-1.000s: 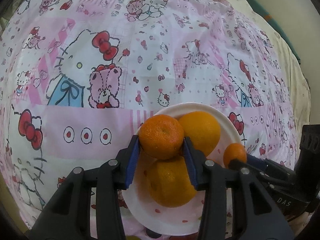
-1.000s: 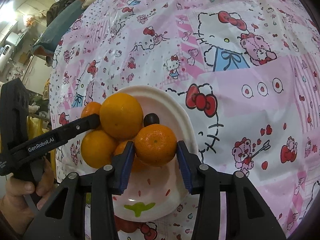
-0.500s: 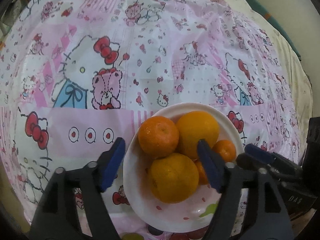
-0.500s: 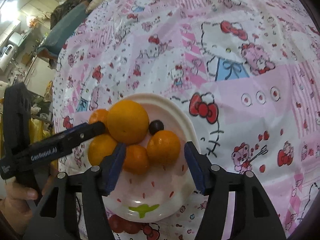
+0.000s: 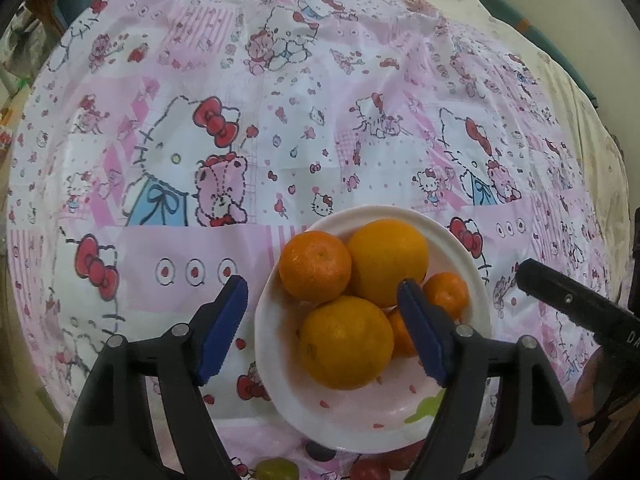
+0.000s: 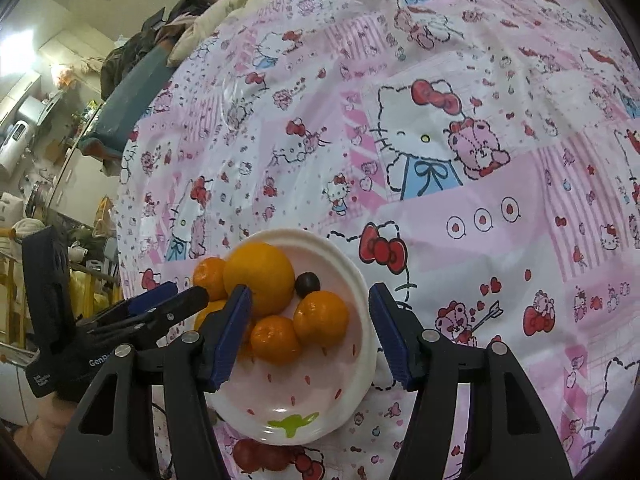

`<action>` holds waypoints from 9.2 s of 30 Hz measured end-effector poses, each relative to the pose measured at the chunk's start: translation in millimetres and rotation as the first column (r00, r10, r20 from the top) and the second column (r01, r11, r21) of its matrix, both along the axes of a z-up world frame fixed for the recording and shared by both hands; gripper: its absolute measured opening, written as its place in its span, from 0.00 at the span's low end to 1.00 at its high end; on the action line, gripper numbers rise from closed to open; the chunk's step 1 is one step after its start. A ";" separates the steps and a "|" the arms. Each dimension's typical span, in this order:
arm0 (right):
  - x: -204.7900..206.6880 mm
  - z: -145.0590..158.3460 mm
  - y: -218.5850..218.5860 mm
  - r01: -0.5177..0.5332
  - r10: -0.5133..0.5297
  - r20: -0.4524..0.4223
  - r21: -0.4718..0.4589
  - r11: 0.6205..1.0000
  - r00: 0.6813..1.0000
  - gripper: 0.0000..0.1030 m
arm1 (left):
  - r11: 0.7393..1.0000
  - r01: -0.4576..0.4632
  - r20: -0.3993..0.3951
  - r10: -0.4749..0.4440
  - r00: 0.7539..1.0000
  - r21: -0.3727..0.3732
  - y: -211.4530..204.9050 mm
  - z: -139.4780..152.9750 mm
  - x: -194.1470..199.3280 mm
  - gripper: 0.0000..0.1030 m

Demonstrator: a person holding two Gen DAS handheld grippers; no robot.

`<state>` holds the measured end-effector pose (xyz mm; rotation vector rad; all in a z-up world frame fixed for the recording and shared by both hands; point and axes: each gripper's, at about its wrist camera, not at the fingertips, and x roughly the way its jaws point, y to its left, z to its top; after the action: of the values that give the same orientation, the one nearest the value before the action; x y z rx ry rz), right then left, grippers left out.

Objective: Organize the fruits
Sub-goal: 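Move the right tool from the plate toward the red tomatoes, then close the right tool on a large red tomato, then close the left tool on the dark blueberry while the right holds the tomato, then carry the blueberry and the tomato over the plate with both tools, then lower the blueberry and tomato onto the plate and open both tools, then close the left tool on the green lime while the right grasps another red tomato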

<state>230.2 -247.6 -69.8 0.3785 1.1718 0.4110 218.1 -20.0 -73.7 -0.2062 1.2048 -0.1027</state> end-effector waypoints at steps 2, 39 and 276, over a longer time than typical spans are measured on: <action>-5.3 5.1 -1.7 0.003 -0.003 0.011 0.002 1.000 1.000 0.62 | 1.000 -0.003 0.017 0.003 1.000 0.015 2.6 5.4 -5.9 0.72; -115.8 30.6 -18.4 0.059 -0.060 0.038 0.031 0.998 0.997 0.62 | 0.990 -0.074 0.160 0.054 0.986 0.122 24.1 60.2 -134.1 0.72; -105.7 9.9 -17.2 0.031 -0.024 -0.096 0.066 0.997 0.995 0.60 | 0.996 -0.053 0.012 0.053 0.999 0.071 36.6 47.4 -117.9 0.62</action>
<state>124.4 -264.8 -60.0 0.4765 1.2465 0.4125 100.3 16.7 -26.3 -0.1754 1.1905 -0.0145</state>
